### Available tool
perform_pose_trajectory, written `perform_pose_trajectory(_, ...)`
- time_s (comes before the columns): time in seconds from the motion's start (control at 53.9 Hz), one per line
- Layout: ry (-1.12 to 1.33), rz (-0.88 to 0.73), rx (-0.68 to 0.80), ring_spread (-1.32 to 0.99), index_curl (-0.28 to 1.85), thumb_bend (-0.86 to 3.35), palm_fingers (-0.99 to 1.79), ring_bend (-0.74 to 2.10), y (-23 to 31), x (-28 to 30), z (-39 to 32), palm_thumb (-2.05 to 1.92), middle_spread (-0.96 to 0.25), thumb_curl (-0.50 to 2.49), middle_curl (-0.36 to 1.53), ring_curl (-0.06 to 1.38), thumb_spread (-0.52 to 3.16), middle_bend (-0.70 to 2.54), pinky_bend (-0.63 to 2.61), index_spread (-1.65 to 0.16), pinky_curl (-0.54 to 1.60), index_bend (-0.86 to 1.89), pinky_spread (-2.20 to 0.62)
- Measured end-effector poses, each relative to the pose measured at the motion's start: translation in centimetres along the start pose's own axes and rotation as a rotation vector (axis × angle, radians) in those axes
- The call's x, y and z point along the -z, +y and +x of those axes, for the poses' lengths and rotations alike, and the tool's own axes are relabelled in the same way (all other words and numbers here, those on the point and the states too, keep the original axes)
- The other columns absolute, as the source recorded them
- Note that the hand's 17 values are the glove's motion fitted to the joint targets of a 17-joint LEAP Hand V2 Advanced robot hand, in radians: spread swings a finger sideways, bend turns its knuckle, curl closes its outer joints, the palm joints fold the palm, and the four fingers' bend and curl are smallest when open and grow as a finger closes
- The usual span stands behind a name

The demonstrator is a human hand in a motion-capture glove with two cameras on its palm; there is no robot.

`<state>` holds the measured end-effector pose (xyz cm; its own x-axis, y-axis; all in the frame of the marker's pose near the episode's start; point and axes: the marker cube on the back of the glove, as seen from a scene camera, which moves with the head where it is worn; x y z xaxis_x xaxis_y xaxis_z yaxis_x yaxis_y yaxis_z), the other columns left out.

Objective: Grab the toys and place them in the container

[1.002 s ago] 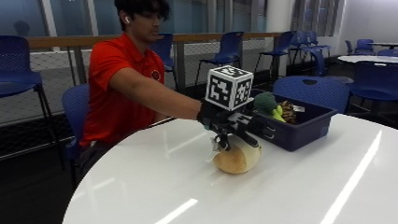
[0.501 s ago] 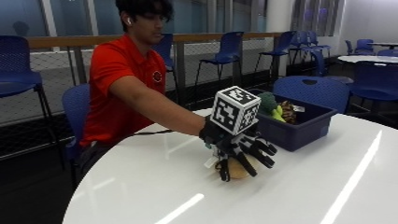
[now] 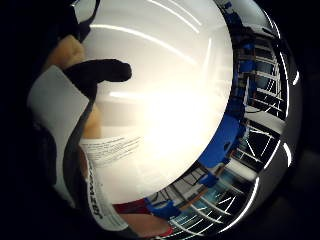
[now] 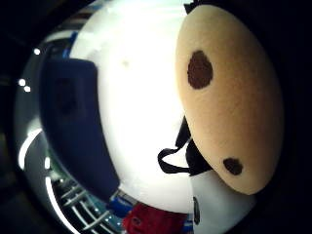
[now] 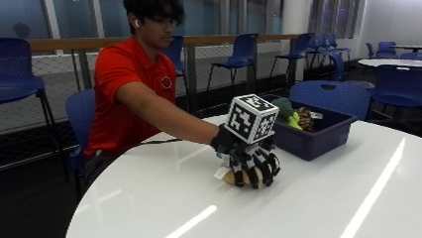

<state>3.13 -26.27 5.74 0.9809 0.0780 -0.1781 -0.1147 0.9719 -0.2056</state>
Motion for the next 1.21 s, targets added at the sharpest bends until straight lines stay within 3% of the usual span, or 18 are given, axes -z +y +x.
perform_pose_trajectory(0.186, 0.079, 0.038, -0.008, -0.45, 0.25, 0.17, 0.74, 0.77, 0.4, 0.3, -0.8, 0.49, -0.35, 0.47, 0.35, 0.41, 1.23, 0.40, 1.12, -0.40, 0.35, 0.16, -0.39)
perform_pose_trajectory(0.557, -0.068, 0.096, 0.052, -0.55, 0.35, 0.16, 1.03, 0.82, 3.8, 2.4, -0.4, 0.68, -0.44, 0.69, 0.46, 0.46, 0.85, 0.52, 0.98, -0.42, 0.36, 0.20, -0.43)
perform_pose_trajectory(1.206, -0.054, 0.269, 0.273, -0.58, 0.50, 0.09, 0.95, 0.85, 9.9, 15.8, -13.6, 0.70, -0.49, 0.93, 0.64, 0.54, 0.57, 0.52, 0.99, -0.46, 0.42, 0.17, -0.44)
